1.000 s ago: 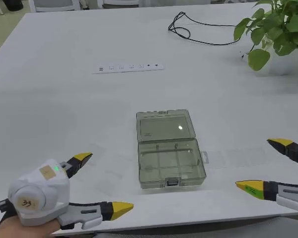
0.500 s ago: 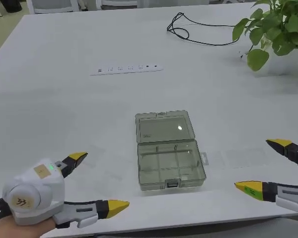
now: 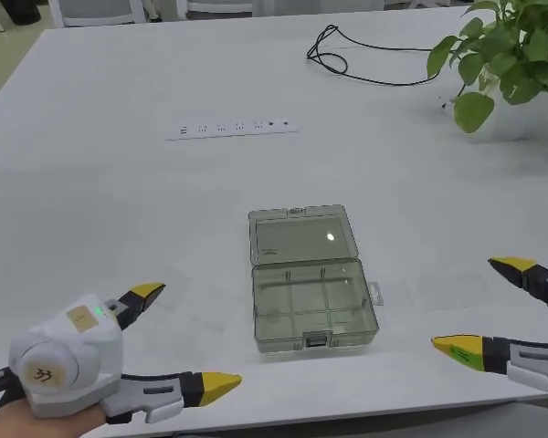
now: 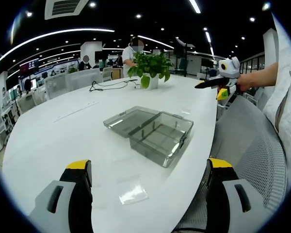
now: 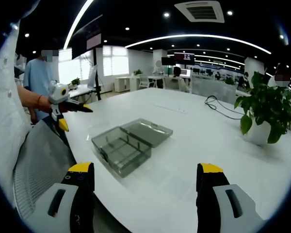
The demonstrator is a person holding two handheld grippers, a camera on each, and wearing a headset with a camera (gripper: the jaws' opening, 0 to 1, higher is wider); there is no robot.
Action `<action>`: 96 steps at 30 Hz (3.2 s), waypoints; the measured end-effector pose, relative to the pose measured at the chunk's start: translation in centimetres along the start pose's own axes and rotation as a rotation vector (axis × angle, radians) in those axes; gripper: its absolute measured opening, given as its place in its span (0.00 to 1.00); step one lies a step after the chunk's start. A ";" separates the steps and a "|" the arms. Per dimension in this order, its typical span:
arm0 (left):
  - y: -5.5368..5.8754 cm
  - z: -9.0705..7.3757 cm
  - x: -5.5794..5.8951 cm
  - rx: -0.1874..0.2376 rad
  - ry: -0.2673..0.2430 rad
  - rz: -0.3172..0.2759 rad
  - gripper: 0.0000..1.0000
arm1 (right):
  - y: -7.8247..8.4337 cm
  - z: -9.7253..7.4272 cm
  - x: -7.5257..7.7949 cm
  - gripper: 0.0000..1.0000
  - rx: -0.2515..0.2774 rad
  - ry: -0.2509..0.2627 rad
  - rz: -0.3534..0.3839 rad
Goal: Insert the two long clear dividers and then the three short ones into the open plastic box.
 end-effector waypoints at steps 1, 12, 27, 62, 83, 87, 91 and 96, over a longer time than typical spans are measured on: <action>0.0 0.0 0.0 0.000 0.000 -0.001 1.00 | 0.0 0.0 0.0 0.87 0.001 0.001 0.001; 0.1 0.1 -0.2 -0.006 -0.001 -0.001 1.00 | 0.0 0.1 -0.1 0.87 0.003 0.000 0.005; 0.0 0.0 -0.5 -0.009 -0.012 -0.006 1.00 | 0.0 0.3 0.0 0.87 0.009 0.002 0.012; -0.6 -0.7 -6.3 -0.141 -0.187 -0.090 0.87 | -0.1 0.6 -0.3 0.87 0.018 0.009 0.038; 0.1 0.7 -8.9 -0.316 -0.301 -0.180 0.65 | 0.2 1.1 -0.5 0.86 0.019 0.007 0.062; 0.4 0.9 -9.3 -0.352 -0.321 -0.196 0.59 | 0.2 1.3 -0.4 0.86 0.022 0.007 0.065; 0.7 1.3 -9.6 -0.386 -0.340 -0.207 0.54 | 0.2 1.4 -0.4 0.86 0.023 0.007 0.066; 1.2 1.7 -9.7 -0.426 -0.356 -0.214 0.50 | 0.2 1.5 -0.4 0.86 0.023 0.006 0.068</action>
Point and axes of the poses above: the centre of the closed fingertips' face, and the gripper's own axes: z roughly forward along the fingers, x roughly to its right, y roughly out of its underside, the point moved 10 cm from there along -z, roughly backward along the fingers, and after that the axes turned 14 degrees about -z, right-handed, at the moved point
